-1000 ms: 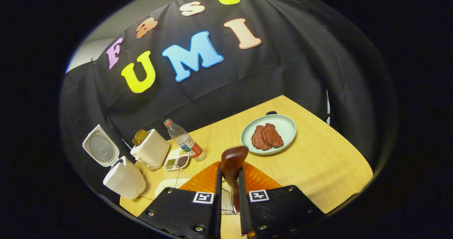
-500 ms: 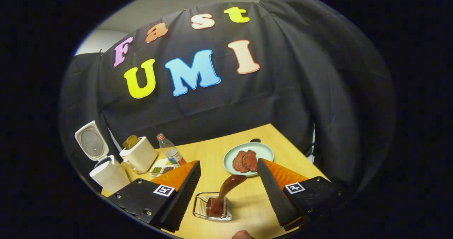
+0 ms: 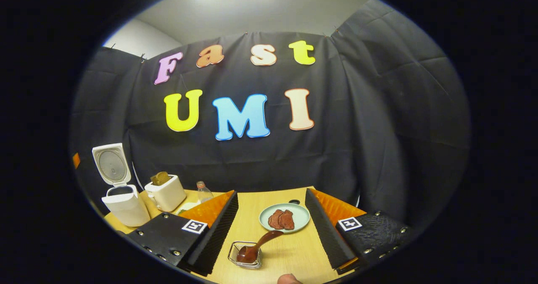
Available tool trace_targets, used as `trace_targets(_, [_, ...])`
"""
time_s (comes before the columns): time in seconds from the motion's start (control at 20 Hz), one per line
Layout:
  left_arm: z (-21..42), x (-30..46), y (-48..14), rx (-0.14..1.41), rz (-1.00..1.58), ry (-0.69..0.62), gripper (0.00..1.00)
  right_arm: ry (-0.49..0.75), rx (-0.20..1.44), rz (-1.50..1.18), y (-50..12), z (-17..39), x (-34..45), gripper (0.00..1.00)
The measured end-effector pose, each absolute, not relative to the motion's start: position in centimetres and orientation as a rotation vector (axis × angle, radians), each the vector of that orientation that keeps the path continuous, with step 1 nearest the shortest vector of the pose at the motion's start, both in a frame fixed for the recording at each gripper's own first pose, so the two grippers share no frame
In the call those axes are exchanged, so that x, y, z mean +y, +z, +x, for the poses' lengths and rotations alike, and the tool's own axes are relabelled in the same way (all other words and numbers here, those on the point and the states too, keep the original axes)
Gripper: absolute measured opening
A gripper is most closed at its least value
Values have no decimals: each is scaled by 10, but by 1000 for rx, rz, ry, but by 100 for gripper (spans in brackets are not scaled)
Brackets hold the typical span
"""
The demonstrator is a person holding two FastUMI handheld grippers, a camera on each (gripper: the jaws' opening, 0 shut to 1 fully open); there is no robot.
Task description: Close the left gripper, press the button to open the rice cooker; take a wooden spoon from the chopstick holder with the right hand, scoop a spoonful of rice and pour it into the rice cooker, then put the wooden spoon back into the chopstick holder.
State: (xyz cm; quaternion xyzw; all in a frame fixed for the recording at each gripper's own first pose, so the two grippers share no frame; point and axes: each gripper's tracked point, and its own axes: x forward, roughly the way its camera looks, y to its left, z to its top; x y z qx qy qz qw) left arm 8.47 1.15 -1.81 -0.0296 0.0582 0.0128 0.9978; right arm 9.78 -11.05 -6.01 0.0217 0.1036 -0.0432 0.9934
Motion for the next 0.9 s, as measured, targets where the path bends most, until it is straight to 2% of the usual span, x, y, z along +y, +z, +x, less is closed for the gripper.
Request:
trace_targets(0.05, [96,22,-17,120,-65,37,97,-103,189,39,-52,93,-110,97])
trace_targets(0.1, [109,32,-16,121,-70,53,94,-119,177,35,-49,90,-108,97])
trace_targets(0.65, [274,146,-9,94,-26,187,94,-296,163,-7,-37,48,-88,97])
trace_targets(0.7, [288,152,-10,92,-16,194,97,-306,163,-4,-38,47,-84,97])
trace_targets(0.75, [301,158,-11,92,-13,198,94,-314,164,-5,-39,45,-79,97])
trace_targets(0.85, [327,166,-15,96,-24,195,97,-334,164,-13,-41,42,-73,97])
trace_targets(0.9, [339,170,-16,93,-32,189,94,-347,167,-17,-44,39,-70,97])
